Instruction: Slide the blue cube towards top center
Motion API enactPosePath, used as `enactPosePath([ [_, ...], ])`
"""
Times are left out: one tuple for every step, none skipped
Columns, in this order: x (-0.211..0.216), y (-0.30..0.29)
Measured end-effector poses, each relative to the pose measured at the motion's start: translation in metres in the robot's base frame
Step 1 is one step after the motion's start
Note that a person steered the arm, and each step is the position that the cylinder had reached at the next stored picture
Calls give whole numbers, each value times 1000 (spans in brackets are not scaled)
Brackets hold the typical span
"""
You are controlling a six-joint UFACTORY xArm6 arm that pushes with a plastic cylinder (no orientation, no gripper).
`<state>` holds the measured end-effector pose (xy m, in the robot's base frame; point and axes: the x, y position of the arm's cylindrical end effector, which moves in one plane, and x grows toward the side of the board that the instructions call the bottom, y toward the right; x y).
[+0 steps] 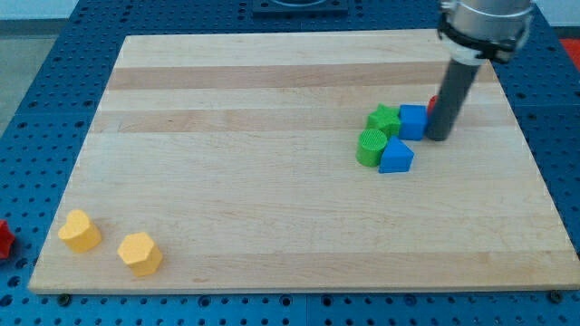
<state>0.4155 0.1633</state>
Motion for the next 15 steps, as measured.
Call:
enactPosePath([
  [-16, -69],
  [-32, -150],
  [-33, -183],
  [-1, -154],
  [-33, -128],
  [-58, -153],
  [-27, -156],
  [-42, -132],
  [-54, -98],
  [-59, -95],
  [-87, -86],
  [-131, -143],
  [-120, -97],
  [-134, -59],
  [-182, -120],
])
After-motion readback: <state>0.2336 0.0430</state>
